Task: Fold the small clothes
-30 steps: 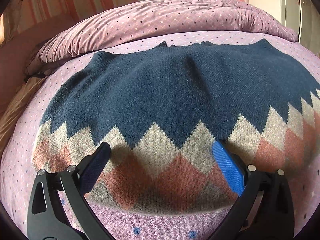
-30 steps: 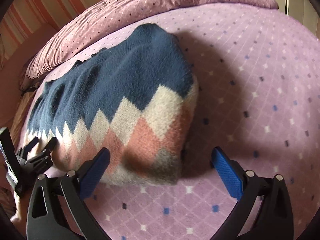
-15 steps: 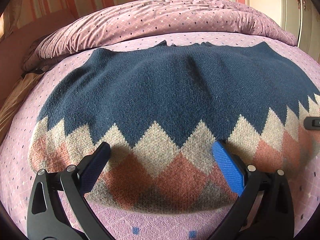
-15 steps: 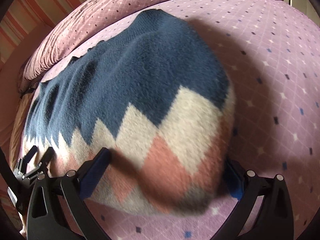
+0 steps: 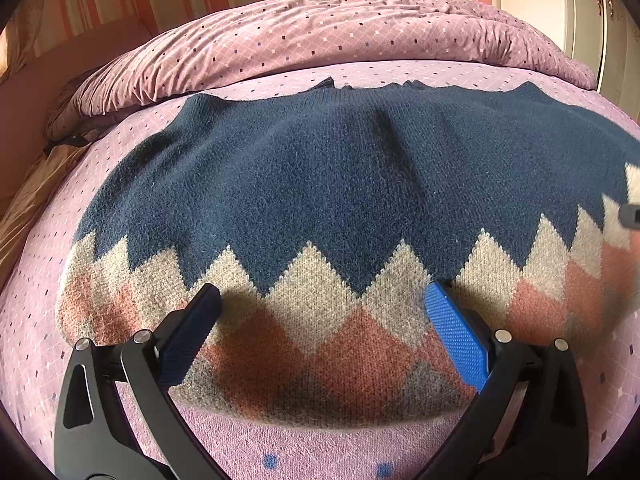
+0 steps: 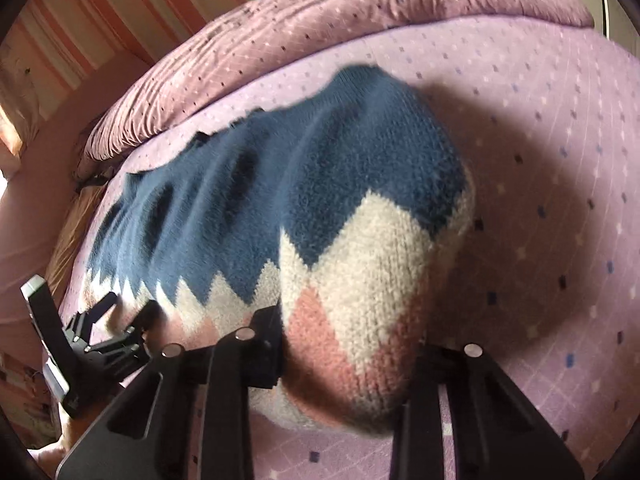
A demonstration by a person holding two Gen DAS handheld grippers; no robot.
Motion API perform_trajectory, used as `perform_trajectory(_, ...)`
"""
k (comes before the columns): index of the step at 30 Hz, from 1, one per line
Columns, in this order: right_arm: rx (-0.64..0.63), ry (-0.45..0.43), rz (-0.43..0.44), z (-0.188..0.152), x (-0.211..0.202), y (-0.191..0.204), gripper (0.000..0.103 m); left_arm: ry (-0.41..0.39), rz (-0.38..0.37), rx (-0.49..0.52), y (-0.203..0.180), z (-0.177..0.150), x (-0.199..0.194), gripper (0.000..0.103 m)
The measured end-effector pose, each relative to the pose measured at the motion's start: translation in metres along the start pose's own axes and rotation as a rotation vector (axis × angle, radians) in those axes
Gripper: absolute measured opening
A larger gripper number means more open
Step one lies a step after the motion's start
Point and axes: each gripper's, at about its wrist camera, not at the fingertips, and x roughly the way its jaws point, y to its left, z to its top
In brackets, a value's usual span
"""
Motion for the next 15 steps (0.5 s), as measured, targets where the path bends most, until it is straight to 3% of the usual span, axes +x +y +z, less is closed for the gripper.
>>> perform_trajectory(6, -0.069, -0.074, -0.006, 0.010, -0.034, 0.027, 0.028, 0.023, -0.003, -0.012, 0.000, 0.001, 0.002, 0.100)
perform_trajectory(15, -0.213, -0.167, 0.006, 0.039, -0.075, 0.114, 0.027, 0.053, -0.070, -0.098, 0.027, -0.001, -0.013, 0.100)
